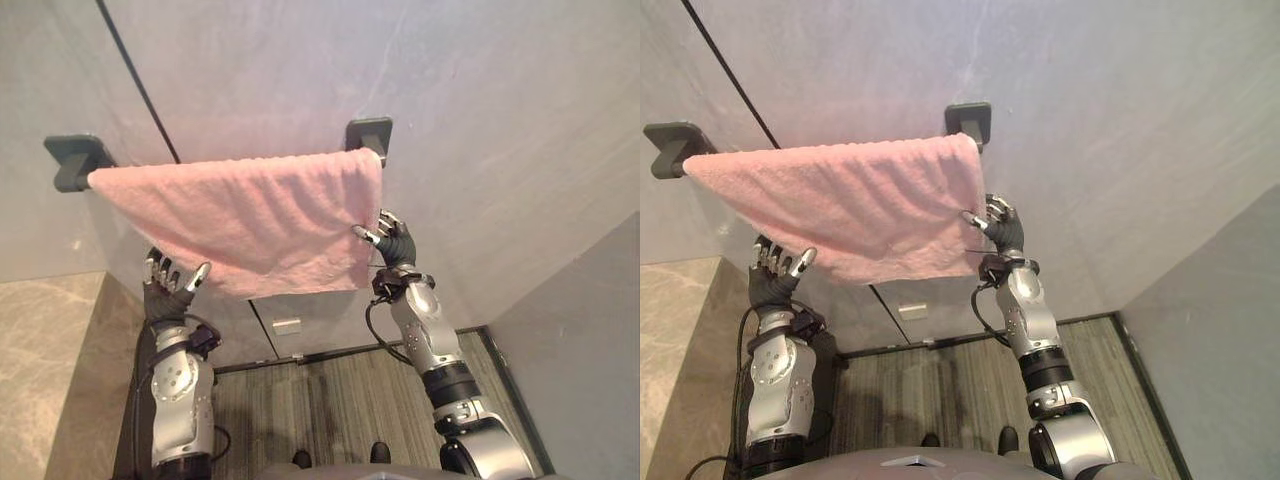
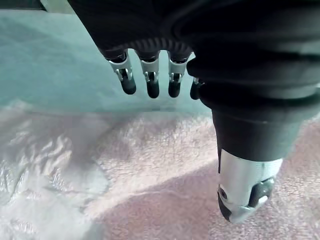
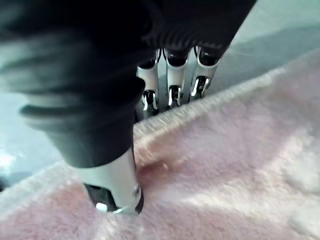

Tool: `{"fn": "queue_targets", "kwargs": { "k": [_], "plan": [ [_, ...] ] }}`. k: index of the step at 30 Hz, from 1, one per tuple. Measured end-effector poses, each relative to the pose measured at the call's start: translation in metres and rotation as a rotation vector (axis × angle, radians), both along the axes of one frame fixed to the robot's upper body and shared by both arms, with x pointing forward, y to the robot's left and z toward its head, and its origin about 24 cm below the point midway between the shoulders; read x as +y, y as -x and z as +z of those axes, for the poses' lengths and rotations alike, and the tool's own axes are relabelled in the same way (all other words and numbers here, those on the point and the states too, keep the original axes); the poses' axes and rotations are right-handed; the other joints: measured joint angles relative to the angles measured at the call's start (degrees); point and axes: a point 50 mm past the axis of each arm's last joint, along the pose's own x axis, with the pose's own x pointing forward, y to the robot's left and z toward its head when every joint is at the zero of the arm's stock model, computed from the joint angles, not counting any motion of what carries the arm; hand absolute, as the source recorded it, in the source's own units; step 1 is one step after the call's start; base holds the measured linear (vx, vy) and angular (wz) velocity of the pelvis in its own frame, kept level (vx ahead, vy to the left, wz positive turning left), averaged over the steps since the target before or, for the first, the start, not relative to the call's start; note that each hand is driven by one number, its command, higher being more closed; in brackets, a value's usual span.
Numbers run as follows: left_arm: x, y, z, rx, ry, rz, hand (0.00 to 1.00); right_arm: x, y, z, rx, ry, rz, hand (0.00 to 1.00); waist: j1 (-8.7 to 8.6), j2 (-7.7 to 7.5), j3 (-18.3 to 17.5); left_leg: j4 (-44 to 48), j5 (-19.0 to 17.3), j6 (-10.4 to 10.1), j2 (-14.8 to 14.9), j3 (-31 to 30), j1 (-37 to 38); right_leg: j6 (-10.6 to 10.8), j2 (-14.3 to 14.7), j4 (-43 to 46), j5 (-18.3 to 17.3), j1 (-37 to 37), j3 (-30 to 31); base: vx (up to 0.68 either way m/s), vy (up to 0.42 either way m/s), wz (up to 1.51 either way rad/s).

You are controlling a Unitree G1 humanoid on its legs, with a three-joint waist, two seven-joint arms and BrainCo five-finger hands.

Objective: Organize washtable

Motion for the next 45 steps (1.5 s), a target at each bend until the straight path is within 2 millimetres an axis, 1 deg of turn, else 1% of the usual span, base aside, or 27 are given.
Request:
{"fn": "queue_targets", "kwargs": {
  "k": [2, 5, 6, 9, 10, 13, 15, 17, 19, 20, 21, 22, 24, 26, 27, 28, 30, 33, 35, 40, 42, 43, 45],
  "plan": [
    [0.001, 0.006, -0.004, 0.017, -0.001, 0.000, 0.00, -0.003, 0.004, -0.001, -0.010, -0.005, -0.011, 0.00, 0.02, -0.01, -0.01, -0.08, 0.00, 0.00, -0.01, -0.04, 0.03, 0.00, -0.02, 0.00, 0.00, -0.01, -0.09, 0.00, 0.000, 0.00],
    [0.002, 0.016, -0.011, 0.049, 0.013, 0.018, 0.00, -0.010, 0.014, -0.008, -0.003, -0.012, -0.034, 0.00, 0.13, -0.04, -0.03, -0.18, 0.01, 0.01, -0.01, -0.27, -0.02, 0.00, -0.02, -0.06, 0.00, -0.01, -0.46, 0.02, -0.001, 0.05],
    [0.004, 0.026, -0.018, 0.076, 0.031, 0.041, 0.00, -0.017, 0.023, -0.013, 0.003, -0.008, -0.048, 0.00, 0.10, -0.06, -0.05, -0.18, 0.01, 0.02, -0.01, -0.53, -0.05, 0.00, -0.03, -0.08, 0.00, 0.00, -0.78, 0.02, -0.003, 0.07],
    [0.005, 0.039, -0.026, 0.114, 0.047, 0.051, 0.00, -0.029, 0.035, -0.023, 0.027, -0.002, -0.086, 0.00, 0.08, -0.13, -0.09, -0.16, 0.01, 0.02, -0.01, -0.96, -0.06, 0.01, -0.05, -0.12, 0.01, -0.01, -0.99, 0.02, 0.001, 0.06],
    [0.006, 0.047, -0.029, 0.117, 0.073, 0.060, 0.00, -0.039, 0.044, -0.029, 0.044, 0.028, -0.121, 0.00, 0.14, -0.30, -0.20, -0.16, 0.01, 0.02, -0.02, -1.21, -0.12, 0.01, -0.08, -0.21, 0.01, 0.01, -1.05, 0.01, 0.003, 0.04],
    [0.013, 0.063, -0.031, 0.143, 0.068, 0.080, 0.00, -0.055, 0.060, -0.040, 0.073, 0.086, -0.157, 0.00, 0.06, -0.39, -0.30, -0.18, -0.01, 0.01, -0.05, -1.35, -0.48, 0.02, -0.14, -0.49, 0.01, 0.14, -1.13, 0.00, 0.000, 0.01],
    [0.013, 0.068, -0.030, 0.142, 0.064, 0.065, 0.00, -0.058, 0.065, -0.044, 0.085, 0.133, -0.157, 0.00, 0.00, -0.49, -0.37, -0.20, -0.01, 0.01, -0.11, -1.41, -0.64, 0.03, -0.19, -0.76, 0.01, 0.16, -1.17, 0.00, 0.000, 0.00],
    [0.011, 0.069, -0.027, 0.118, 0.076, 0.039, 0.00, -0.058, 0.069, -0.047, 0.097, 0.138, -0.148, 0.00, 0.03, -0.48, -0.41, -0.15, 0.03, -0.04, -0.10, -1.53, -0.73, 0.03, -0.18, -0.83, 0.00, 0.18, -1.25, -0.01, -0.006, 0.02],
    [0.009, 0.072, -0.022, 0.099, 0.070, 0.009, 0.00, -0.052, 0.072, -0.048, 0.092, 0.151, -0.101, 0.00, -0.05, -0.46, -0.42, -0.13, 0.06, -0.09, -0.09, -1.56, -0.86, 0.03, -0.17, -0.89, 0.00, 0.12, -1.25, 0.00, 0.000, 0.00],
    [0.005, 0.071, -0.016, 0.066, 0.075, -0.018, 0.00, -0.044, 0.077, -0.045, 0.071, 0.156, -0.051, 0.00, -0.04, -0.38, -0.47, -0.11, 0.07, -0.11, -0.09, -1.59, -0.99, 0.04, -0.17, -0.88, 0.00, 0.02, -1.28, 0.00, 0.000, 0.00],
    [0.001, 0.072, -0.012, 0.043, 0.082, -0.052, 0.00, -0.032, 0.082, -0.042, 0.041, 0.159, 0.033, 0.00, -0.11, -0.37, -0.53, -0.11, 0.07, -0.11, -0.09, -1.59, -0.99, 0.04, -0.18, -0.88, 0.01, 0.01, -1.27, 0.00, 0.000, 0.00],
    [-0.002, 0.072, -0.010, 0.031, 0.084, -0.073, 0.00, -0.025, 0.085, -0.040, 0.024, 0.162, 0.081, 0.00, -0.17, -0.39, -0.57, -0.11, 0.07, -0.11, -0.09, -1.59, -0.99, 0.04, -0.18, -0.88, 0.01, 0.02, -1.27, 0.00, 0.000, 0.00],
    [-0.016, 0.068, -0.001, -0.020, 0.098, -0.194, 0.00, 0.006, 0.094, -0.036, -0.023, 0.138, 0.302, 0.00, -0.16, -0.50, -0.72, -0.02, 0.08, -0.10, -0.09, -1.60, -0.99, 0.05, -0.19, -0.82, 0.02, 0.03, -1.29, 0.00, 0.000, 0.00],
    [-0.024, 0.066, 0.004, -0.046, 0.109, -0.277, 0.00, 0.025, 0.101, -0.037, -0.034, 0.113, 0.427, 0.00, -0.15, -0.62, -0.98, 0.09, 0.08, -0.11, -0.09, -1.60, -1.01, 0.06, -0.19, -0.80, 0.02, 0.05, -1.39, 0.00, 0.000, 0.00],
    [-0.032, 0.064, 0.009, -0.074, 0.126, -0.361, 0.00, 0.042, 0.107, -0.035, -0.050, 0.094, 0.544, 0.00, -0.15, -0.69, -1.20, 0.23, 0.08, -0.10, -0.10, -1.60, -1.03, 0.06, -0.21, -0.73, 0.02, 0.10, -1.63, 0.00, 0.000, 0.00],
    [-0.035, 0.063, 0.012, -0.087, 0.130, -0.393, 0.00, 0.048, 0.108, -0.034, -0.058, 0.085, 0.583, 0.00, -0.17, -0.72, -1.28, 0.29, 0.09, -0.10, -0.10, -1.60, -1.04, 0.06, -0.23, -0.69, 0.02, 0.10, -1.67, 0.00, 0.000, 0.00],
    [-0.045, 0.060, 0.024, -0.136, 0.144, -0.518, 0.00, 0.060, 0.107, -0.026, -0.102, 0.080, 0.702, 0.00, -0.18, -0.94, -1.67, 0.56, 0.08, -0.10, -0.12, -1.52, -1.01, 0.07, -0.25, -0.41, 0.02, 0.12, -1.72, 0.00, 0.000, 0.00],
    [-0.048, 0.059, 0.032, -0.172, 0.157, -0.609, 0.00, 0.061, 0.098, -0.015, -0.141, 0.061, 0.751, 0.00, -0.18, -0.97, -1.92, 0.98, 0.08, -0.10, -0.15, -1.44, -0.92, 0.07, -0.30, 0.30, 0.02, 0.06, -1.70, -0.02, 0.010, -0.01],
    [-0.047, 0.059, 0.033, -0.179, 0.174, -0.617, 0.00, 0.061, 0.095, -0.012, -0.146, 0.040, 0.754, 0.00, -0.15, -0.96, -2.02, 1.02, 0.08, -0.10, -0.21, -1.41, -0.91, 0.08, -0.37, 0.37, 0.01, 0.06, -1.69, -0.04, 0.011, -0.02],
    [-0.049, 0.054, 0.037, -0.200, 0.203, -0.662, 0.00, 0.063, 0.089, -0.003, -0.182, 0.081, 0.781, 0.00, 0.02, -0.82, -2.09, 0.45, 0.08, -0.53, -0.25, -1.39, -0.83, 0.08, -0.39, 0.57, -0.02, 0.03, -1.70, -0.04, 0.000, 0.00],
    [-0.049, 0.044, 0.045, -0.248, 0.203, -0.676, 0.00, 0.069, 0.081, 0.006, -0.215, 0.103, 0.782, 0.00, 0.07, -0.65, -2.12, -0.39, 0.79, -0.66, -0.24, -1.41, -0.41, 0.07, -0.35, 0.65, -0.02, -0.01, -1.72, -0.04, -0.006, 0.01],
    [-0.049, 0.043, 0.046, -0.254, 0.204, -0.677, 0.00, 0.069, 0.080, 0.007, -0.218, 0.104, 0.781, 0.00, 0.07, -0.63, -2.12, -0.54, 0.93, -0.59, -0.24, -1.41, -0.32, 0.07, -0.35, 0.66, -0.02, -0.01, -1.72, 0.00, 0.000, 0.00],
    [-0.050, 0.032, 0.053, -0.297, 0.198, -0.675, 0.00, 0.074, 0.069, 0.010, -0.217, 0.117, 0.757, 0.00, 0.14, -0.55, -2.19, -1.06, 1.87, -0.31, -0.21, -1.43, 0.17, 0.06, -0.32, 0.71, 0.01, -0.04, -1.77, 0.00, 0.000, 0.00]
  ]
}}
